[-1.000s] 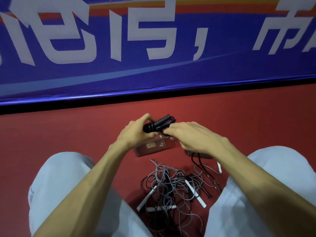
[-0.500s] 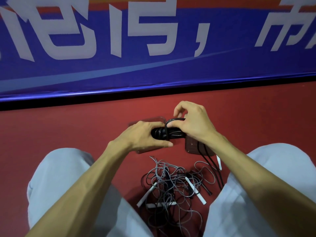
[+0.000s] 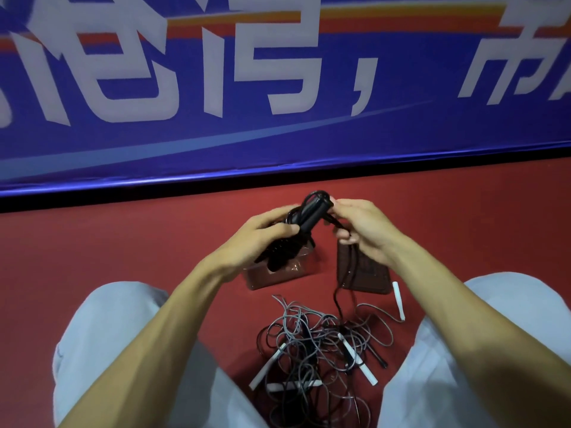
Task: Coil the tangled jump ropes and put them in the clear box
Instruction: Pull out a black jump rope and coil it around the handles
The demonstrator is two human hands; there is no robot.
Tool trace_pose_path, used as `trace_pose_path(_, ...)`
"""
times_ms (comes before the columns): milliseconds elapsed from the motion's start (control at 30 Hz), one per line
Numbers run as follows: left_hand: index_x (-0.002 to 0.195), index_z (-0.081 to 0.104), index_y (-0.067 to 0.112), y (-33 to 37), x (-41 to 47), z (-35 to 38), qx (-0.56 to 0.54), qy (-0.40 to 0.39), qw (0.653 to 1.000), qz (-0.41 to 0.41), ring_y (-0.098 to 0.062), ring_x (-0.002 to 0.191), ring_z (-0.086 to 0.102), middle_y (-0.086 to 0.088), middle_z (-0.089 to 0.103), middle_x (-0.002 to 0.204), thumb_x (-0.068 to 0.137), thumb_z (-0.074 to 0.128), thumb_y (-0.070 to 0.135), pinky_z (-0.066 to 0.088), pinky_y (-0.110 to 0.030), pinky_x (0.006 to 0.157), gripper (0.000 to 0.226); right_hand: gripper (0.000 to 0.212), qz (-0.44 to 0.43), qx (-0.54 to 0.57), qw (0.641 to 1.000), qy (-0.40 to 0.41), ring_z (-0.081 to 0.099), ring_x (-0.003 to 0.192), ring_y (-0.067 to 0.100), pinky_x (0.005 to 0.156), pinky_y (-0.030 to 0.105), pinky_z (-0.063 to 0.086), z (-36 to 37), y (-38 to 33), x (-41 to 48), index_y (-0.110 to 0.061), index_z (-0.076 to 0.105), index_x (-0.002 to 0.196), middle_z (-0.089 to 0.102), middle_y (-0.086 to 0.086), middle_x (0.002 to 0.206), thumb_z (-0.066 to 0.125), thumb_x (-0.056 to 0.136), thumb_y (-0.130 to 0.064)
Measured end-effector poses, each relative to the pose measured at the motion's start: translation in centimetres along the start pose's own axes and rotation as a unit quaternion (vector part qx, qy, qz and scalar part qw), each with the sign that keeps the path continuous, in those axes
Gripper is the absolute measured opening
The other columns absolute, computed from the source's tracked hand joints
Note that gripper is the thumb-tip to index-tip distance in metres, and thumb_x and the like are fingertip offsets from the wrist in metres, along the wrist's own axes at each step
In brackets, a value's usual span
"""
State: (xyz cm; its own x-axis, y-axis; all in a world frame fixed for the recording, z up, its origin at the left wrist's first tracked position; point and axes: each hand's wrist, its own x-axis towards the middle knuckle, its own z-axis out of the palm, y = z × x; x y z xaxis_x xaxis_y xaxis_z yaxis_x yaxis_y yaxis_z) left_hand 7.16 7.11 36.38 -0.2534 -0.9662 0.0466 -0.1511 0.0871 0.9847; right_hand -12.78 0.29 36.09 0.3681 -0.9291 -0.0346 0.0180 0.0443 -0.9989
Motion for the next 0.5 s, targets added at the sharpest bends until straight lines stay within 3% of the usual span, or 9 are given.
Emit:
trace_pose_path(100,0.135,0.051,0.046,-0.1,0.2,-0.1,-0.089,0.028,0.996,-0.013,-0.032,0.069,0.062,-0.005,0.069,0.100,0.095,0.055,0.016,0.055,-0.035,0.056,0.050,0.042,0.002,-0.064,0.997,-0.038,0.034,0.041,0.007,0.037,0.017,0.022,0.8,-0.2,-0.3,0.005,0.059,0.100,0.052,0.010,0.074,0.043,0.102,-0.034)
trace_pose_path(167,0.129,0.059,0.042,0.0,0.4,-0.2,-0.123,0.053,0.991,-0.013,-0.031,0.072,0.060,-0.008,0.068,0.098,0.095,0.055,0.017,0.055,-0.040,0.061,0.042,0.040,-0.011,-0.132,0.989,-0.064,0.038,0.041,0.009,0.037,0.019,0.026,1.2,-0.3,-0.6,-0.002,0.057,0.093,0.059,0.010,0.072,0.040,0.102,-0.037)
trace_pose_path(267,0.121,0.067,0.029,-0.2,0.5,-0.6,-0.129,0.087,0.988,-0.010,-0.027,0.075,0.062,-0.010,0.068,0.095,0.094,0.059,0.019,0.055,-0.049,0.071,0.030,0.028,-0.017,-0.216,0.972,-0.095,0.046,0.043,0.012,0.037,0.021,0.035,1.1,-0.4,-0.9,-0.010,0.059,0.088,0.054,0.004,0.061,0.047,0.100,-0.032)
trace_pose_path(367,0.118,0.068,0.022,-0.4,0.6,-0.5,-0.104,0.100,0.989,-0.016,-0.026,0.071,0.063,-0.010,0.069,0.092,0.093,0.062,0.021,0.057,-0.043,0.068,0.025,0.022,0.019,-0.281,0.954,-0.104,0.061,0.051,0.020,0.046,0.024,0.050,0.5,-0.3,-0.8,-0.009,0.056,0.083,0.055,0.003,0.053,0.055,0.098,-0.024)
trace_pose_path(500,0.116,0.068,0.021,-0.7,0.8,-0.9,-0.071,0.138,0.988,-0.004,-0.020,0.067,0.065,-0.006,0.070,0.090,0.091,0.066,0.022,0.054,-0.036,0.063,0.026,0.022,0.037,-0.537,0.835,-0.114,0.069,0.058,0.009,0.065,0.025,0.051,-0.8,0.1,-0.7,-0.018,0.058,0.080,0.071,0.003,0.063,0.056,0.097,-0.033)
